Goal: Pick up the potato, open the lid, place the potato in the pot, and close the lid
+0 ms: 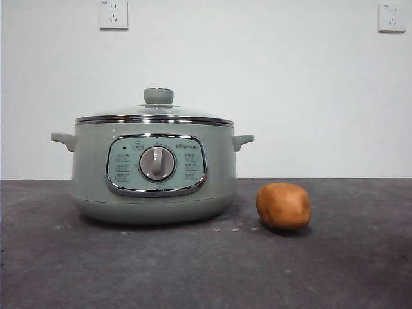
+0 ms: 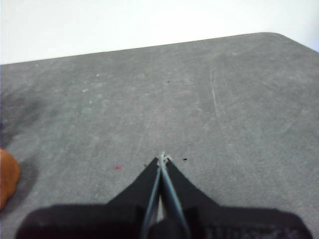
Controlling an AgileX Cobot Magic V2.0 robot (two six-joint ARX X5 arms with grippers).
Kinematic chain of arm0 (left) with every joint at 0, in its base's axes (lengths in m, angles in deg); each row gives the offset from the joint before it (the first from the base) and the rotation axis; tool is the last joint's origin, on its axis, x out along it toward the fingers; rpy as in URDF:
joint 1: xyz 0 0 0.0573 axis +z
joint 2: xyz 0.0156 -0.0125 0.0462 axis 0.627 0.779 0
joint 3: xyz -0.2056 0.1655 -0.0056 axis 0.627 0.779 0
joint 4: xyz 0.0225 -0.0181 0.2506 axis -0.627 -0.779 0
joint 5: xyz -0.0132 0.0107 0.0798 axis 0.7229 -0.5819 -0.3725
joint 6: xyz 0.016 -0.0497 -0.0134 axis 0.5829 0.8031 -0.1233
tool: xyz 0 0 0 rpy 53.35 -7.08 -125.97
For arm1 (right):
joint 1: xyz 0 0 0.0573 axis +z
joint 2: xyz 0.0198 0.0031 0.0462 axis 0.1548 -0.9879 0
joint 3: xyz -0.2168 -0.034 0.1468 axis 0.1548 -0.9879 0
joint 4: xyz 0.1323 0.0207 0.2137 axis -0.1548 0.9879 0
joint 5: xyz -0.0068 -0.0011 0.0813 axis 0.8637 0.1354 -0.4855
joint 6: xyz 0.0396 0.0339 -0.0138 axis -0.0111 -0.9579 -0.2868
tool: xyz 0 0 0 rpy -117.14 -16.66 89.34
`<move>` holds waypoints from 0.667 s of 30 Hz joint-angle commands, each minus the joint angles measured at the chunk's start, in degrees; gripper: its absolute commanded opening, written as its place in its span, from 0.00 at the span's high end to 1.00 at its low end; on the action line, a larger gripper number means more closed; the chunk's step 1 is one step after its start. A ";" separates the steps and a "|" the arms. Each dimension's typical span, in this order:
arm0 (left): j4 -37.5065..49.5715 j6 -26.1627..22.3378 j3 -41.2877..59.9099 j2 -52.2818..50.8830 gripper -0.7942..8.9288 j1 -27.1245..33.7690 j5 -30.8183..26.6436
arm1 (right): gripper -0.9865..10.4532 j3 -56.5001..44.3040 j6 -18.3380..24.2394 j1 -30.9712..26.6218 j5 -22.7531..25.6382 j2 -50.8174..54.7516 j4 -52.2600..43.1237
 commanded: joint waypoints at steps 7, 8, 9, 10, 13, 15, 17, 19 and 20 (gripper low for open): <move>-2.27 4.09 -4.26 3.19 0.93 0.07 1.77 | 0.92 3.02 -6.19 0.04 -1.75 -0.04 -0.07; -2.32 4.50 -4.94 3.69 0.92 0.07 1.77 | 0.92 3.74 -6.54 0.04 -1.79 -0.07 0.04; -2.38 4.68 -5.95 4.37 0.92 0.07 2.10 | 0.92 4.72 -6.78 0.04 -2.34 -0.24 0.04; -2.40 4.68 -6.80 4.94 0.92 0.07 2.86 | 0.92 5.53 -6.80 0.04 -2.73 -0.50 0.07; -2.86 4.70 -10.10 6.93 0.92 0.07 4.96 | 0.92 9.11 -6.82 0.04 -3.67 -2.05 1.57; -3.80 5.11 -12.76 8.26 0.92 0.07 6.12 | 0.92 11.87 -7.32 0.04 -4.55 -3.63 3.21; -4.85 6.14 -15.58 9.73 0.92 0.07 7.56 | 0.92 15.02 -7.93 0.04 -5.01 -5.55 5.25; -6.47 6.16 -18.86 11.52 0.92 0.07 9.46 | 0.92 18.73 -8.07 0.04 -6.27 -7.93 7.23; -7.58 6.14 -20.35 12.28 0.92 0.07 10.16 | 0.92 20.46 -8.02 0.04 -6.99 -9.11 8.22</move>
